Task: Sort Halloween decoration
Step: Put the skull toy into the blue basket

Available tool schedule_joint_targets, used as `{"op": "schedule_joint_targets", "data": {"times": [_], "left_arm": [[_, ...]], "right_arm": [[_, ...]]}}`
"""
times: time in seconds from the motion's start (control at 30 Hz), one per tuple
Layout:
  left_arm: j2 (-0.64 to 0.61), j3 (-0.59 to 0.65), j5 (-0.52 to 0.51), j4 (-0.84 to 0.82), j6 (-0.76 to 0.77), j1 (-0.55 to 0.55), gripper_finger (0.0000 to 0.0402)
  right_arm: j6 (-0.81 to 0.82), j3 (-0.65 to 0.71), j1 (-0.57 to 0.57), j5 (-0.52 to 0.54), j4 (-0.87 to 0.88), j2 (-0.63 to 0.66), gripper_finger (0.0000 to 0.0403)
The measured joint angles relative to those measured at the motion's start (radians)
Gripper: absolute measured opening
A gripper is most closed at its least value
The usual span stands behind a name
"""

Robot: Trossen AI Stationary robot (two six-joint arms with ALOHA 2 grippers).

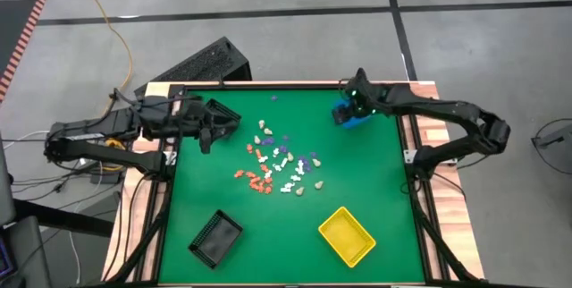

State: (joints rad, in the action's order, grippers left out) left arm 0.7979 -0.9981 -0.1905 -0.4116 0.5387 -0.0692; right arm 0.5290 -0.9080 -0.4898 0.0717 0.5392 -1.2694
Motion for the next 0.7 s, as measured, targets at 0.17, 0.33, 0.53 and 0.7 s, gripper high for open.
{"op": "schedule_joint_targets", "data": {"times": [0.17,0.33,0.53,0.7], "left_arm": [[-0.020,0.000,-0.015,-0.012,0.000,0.000,0.0171],[-0.020,0.000,-0.020,-0.032,0.005,0.000,0.0171],[-0.020,0.000,-0.028,-0.035,0.006,0.000,0.0172],[-0.020,0.000,-0.031,-0.049,0.016,0.000,0.0172]], "right_arm": [[0.069,-0.006,0.247,0.027,-0.052,-0.044,0.0215],[0.180,-0.004,0.402,0.062,-0.067,-0.164,0.0212],[0.234,-0.003,0.472,0.079,-0.114,-0.278,0.0211],[0.242,-0.004,0.478,0.102,-0.142,-0.314,0.0211]]}}
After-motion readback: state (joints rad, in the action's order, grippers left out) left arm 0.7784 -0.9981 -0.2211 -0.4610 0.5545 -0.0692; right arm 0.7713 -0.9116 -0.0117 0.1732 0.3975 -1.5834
